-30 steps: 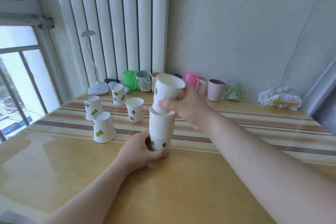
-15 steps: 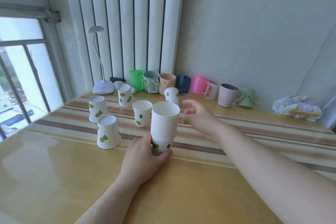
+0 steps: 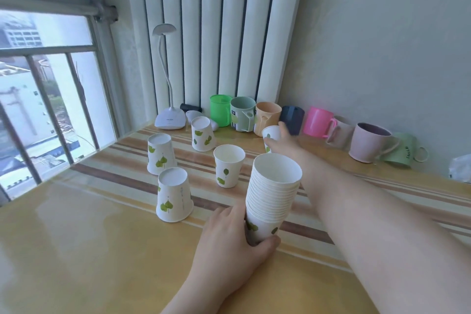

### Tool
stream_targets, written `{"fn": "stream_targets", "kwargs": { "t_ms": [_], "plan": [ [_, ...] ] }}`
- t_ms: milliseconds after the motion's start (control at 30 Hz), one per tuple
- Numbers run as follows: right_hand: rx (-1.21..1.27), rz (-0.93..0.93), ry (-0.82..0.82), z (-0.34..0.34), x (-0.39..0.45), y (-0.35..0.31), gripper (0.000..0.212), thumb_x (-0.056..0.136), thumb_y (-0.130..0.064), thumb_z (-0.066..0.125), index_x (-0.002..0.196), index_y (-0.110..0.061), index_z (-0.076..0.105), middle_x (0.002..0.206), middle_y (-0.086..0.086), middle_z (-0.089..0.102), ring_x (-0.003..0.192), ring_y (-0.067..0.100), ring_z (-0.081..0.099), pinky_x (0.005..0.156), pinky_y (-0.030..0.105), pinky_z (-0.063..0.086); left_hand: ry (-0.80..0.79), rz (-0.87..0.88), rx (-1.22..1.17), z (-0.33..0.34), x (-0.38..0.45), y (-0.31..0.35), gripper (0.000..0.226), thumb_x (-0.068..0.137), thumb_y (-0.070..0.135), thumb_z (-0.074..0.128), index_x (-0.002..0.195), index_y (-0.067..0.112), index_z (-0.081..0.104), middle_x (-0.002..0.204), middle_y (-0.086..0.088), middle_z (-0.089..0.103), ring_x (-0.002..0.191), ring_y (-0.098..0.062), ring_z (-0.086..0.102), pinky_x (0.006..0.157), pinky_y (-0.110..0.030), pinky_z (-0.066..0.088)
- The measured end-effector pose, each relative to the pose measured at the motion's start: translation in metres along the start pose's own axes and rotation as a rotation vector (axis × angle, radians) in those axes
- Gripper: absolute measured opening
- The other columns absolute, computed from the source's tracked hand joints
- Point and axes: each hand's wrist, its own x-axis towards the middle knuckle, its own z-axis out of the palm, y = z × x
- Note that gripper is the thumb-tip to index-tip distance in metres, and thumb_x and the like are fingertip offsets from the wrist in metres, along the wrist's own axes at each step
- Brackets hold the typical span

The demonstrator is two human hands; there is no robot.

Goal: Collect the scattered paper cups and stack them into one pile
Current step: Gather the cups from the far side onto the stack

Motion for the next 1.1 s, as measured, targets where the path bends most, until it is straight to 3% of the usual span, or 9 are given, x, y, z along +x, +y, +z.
{"fn": "stream_targets", "kwargs": {
  "t_ms": [167, 300, 400, 567, 700, 800, 867, 967, 1100],
  "plan": [
    [-0.001, -0.074, 0.082, -0.006, -0.030, 0.003, 0.048, 0.096, -0.027, 0.070, 0.128, -0.017, 0.035, 0.091, 0.000, 0.052, 0.094, 0.034, 0.061, 0.070, 0.036, 0.046, -0.012, 0.002, 0.012, -0.001, 0.000, 0.001, 0.048, 0.076, 0.074, 0.063, 0.102, 0.035, 0.052, 0.094, 0.017, 0.059, 0.097, -0.009, 0.051, 0.083, -0.028, 0.044],
    [0.325, -0.062, 0.164, -0.016, -0.079, 0.016, 0.055, 0.086, -0.032, 0.080, 0.124, -0.025, 0.040, 0.112, 0.003, 0.063, 0.090, 0.021, 0.066, 0.063, 0.030, 0.049, -0.020, -0.003, 0.002, -0.004, -0.001, 0.004, 0.049, 0.074, 0.074, 0.061, 0.099, 0.033, 0.053, 0.093, 0.017, 0.060, 0.097, -0.011, 0.053, 0.084, -0.030, 0.047],
    [0.749, -0.037, 0.115, -0.034, -0.114, 0.017, 0.068, 0.079, -0.027, 0.084, 0.135, -0.031, 0.046, 0.130, 0.006, 0.066, 0.106, 0.027, 0.073, 0.090, 0.048, 0.064, -0.013, -0.009, 0.013, -0.005, -0.002, 0.006, 0.049, 0.076, 0.071, 0.067, 0.099, 0.030, 0.055, 0.093, 0.016, 0.061, 0.096, -0.013, 0.055, 0.084, -0.033, 0.050],
    [1.174, -0.123, -0.066, -0.093, -0.182, -0.014, 0.032, 0.098, -0.017, 0.075, 0.126, -0.025, 0.060, 0.120, 0.009, 0.074, 0.101, 0.028, 0.077, 0.085, 0.048, 0.062, -0.015, -0.001, 0.038, -0.012, -0.007, 0.016, 0.047, 0.075, 0.063, 0.076, 0.099, 0.029, 0.054, 0.093, 0.015, 0.061, 0.094, -0.014, 0.055, 0.079, -0.032, 0.046],
    [0.806, -0.417, -0.140, -0.098, -0.231, -0.021, 0.051, 0.084, -0.013, 0.086, 0.123, -0.036, 0.064, 0.117, 0.001, 0.074, 0.104, 0.021, 0.075, 0.088, 0.043, 0.064, -0.020, -0.004, 0.049, -0.015, -0.010, 0.020, 0.045, 0.075, 0.061, 0.076, 0.100, 0.029, 0.056, 0.093, 0.014, 0.064, 0.095, -0.016, 0.058, 0.081, -0.034, 0.049],
    [0.365, -0.529, -0.090, -0.084, -0.245, -0.008, 0.078, 0.077, -0.022, 0.093, 0.143, -0.040, 0.055, 0.121, -0.014, 0.071, 0.105, -0.006, 0.069, 0.091, 0.022, 0.058, -0.023, -0.021, 0.045, -0.017, -0.012, 0.022, 0.045, 0.073, 0.063, 0.075, 0.100, 0.032, 0.057, 0.093, 0.014, 0.064, 0.095, -0.016, 0.059, 0.079, -0.035, 0.049],
    [0.270, -0.535, -0.081, -0.075, -0.247, -0.001, 0.081, 0.081, -0.031, 0.092, 0.150, -0.038, 0.051, 0.127, -0.019, 0.068, 0.110, -0.012, 0.062, 0.096, 0.020, 0.054, -0.027, -0.030, 0.038, -0.017, -0.012, 0.022, 0.045, 0.071, 0.064, 0.074, 0.100, 0.035, 0.057, 0.093, 0.016, 0.064, 0.094, -0.015, 0.061, 0.078, -0.034, 0.049],
    [0.291, -0.453, -0.158, -0.065, -0.245, 0.007, 0.082, 0.074, -0.062, 0.082, 0.149, -0.042, 0.054, 0.141, -0.011, 0.065, 0.128, 0.002, 0.058, 0.106, 0.031, 0.050, -0.046, -0.058, 0.007, -0.019, -0.012, 0.022, 0.048, 0.068, 0.065, 0.075, 0.102, 0.037, 0.058, 0.094, 0.018, 0.065, 0.096, -0.013, 0.062, 0.078, -0.034, 0.051],
    [0.756, -0.233, -0.264, -0.059, -0.219, 0.011, 0.064, 0.082, -0.078, 0.058, 0.119, -0.029, 0.078, 0.126, -0.003, 0.078, 0.113, 0.015, 0.070, 0.102, 0.041, 0.050, -0.093, -0.068, -0.011, -0.020, -0.009, 0.020, 0.048, 0.068, 0.060, 0.077, 0.107, 0.038, 0.057, 0.099, 0.019, 0.066, 0.102, -0.014, 0.062, 0.083, -0.035, 0.054]
  ]
}}
